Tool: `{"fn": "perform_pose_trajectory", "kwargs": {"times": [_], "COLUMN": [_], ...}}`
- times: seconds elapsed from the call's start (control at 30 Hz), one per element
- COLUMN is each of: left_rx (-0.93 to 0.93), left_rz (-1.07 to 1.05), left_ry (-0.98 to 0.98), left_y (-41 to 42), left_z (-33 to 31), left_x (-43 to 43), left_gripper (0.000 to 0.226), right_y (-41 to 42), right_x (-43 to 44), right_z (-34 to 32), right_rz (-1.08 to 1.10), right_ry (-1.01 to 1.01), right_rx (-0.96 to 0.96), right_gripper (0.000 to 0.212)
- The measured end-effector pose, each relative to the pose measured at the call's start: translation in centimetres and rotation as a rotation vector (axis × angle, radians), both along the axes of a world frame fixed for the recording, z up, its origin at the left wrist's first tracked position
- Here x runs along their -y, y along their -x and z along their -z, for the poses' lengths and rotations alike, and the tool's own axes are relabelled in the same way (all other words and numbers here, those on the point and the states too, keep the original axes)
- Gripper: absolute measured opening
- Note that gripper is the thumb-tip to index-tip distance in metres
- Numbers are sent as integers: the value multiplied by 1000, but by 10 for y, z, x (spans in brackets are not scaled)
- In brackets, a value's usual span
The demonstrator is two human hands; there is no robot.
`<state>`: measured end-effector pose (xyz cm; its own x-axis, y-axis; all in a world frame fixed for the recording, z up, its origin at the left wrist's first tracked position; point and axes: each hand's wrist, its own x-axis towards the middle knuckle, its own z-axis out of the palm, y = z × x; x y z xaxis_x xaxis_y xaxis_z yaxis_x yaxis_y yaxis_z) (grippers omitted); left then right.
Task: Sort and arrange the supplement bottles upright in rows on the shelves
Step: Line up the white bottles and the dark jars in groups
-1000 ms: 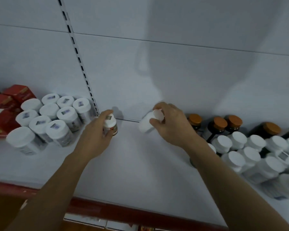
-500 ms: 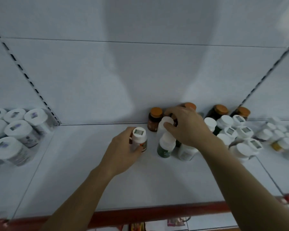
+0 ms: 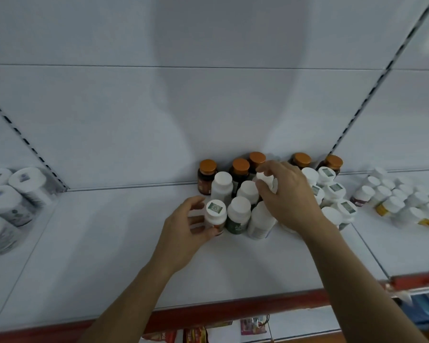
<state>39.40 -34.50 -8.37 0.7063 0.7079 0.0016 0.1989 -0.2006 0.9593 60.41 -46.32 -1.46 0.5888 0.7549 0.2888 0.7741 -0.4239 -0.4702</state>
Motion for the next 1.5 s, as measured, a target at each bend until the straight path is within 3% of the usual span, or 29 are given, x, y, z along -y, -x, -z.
{"fn": "perform_pose_trajectory", "kwargs": {"times": [0.13, 0.27, 0.3, 0.4, 0.47, 0.6, 0.73, 0.8, 0.9, 0.97, 1.27, 1.37, 1.5], "left_rx": [-20, -57, -54, -6, -38, -1, 51, 74, -3, 1, -13, -159, -492], "left_rz": [33, 141, 121, -27, -47, 27, 19, -14, -34, -20, 169, 61, -183], "left_ry": [56, 54, 45, 89, 60, 52, 40, 64, 43, 16, -28, -103, -485], "left_y": [-8, -1, -2, -17, -34, -59, -64, -66, -68, -72, -68, -28, 57], "left_z": [6, -11, -16, -24, -27, -32, -23, -15, -8, -7, -18, -14, 3], "left_x": [-3, -22, -27, -43, -46, -29, -22, -20, -13, -9, -8, -21, -61], "left_gripper": [93, 135, 133, 72, 54, 52, 49, 39, 62, 66, 40, 44, 21], "right_y": [-19, -33, -35, -35, -35, -35, -29, -29, -34, -40, -22, 11, 56], "right_x": [3, 17, 18, 3, -20, -60, -71, -70, -63, -56, -43, -61, -94], "right_z": [-4, -5, -4, -10, -16, -21, -18, -18, -21, -25, -78, -78, -63], "right_rz": [23, 8, -1, -41, -98, -96, -66, -67, -68, -55, -137, -270, -456], "right_ry": [-17, -49, -40, 35, 106, 399, 447, 405, 329, 229, -165, -211, -61], "right_rx": [11, -15, -18, -19, -38, 32, 63, 51, 52, 55, 167, 87, 18], "right_gripper": [26, 30, 34, 36, 44, 56, 46, 41, 32, 32, 28, 30, 41]}}
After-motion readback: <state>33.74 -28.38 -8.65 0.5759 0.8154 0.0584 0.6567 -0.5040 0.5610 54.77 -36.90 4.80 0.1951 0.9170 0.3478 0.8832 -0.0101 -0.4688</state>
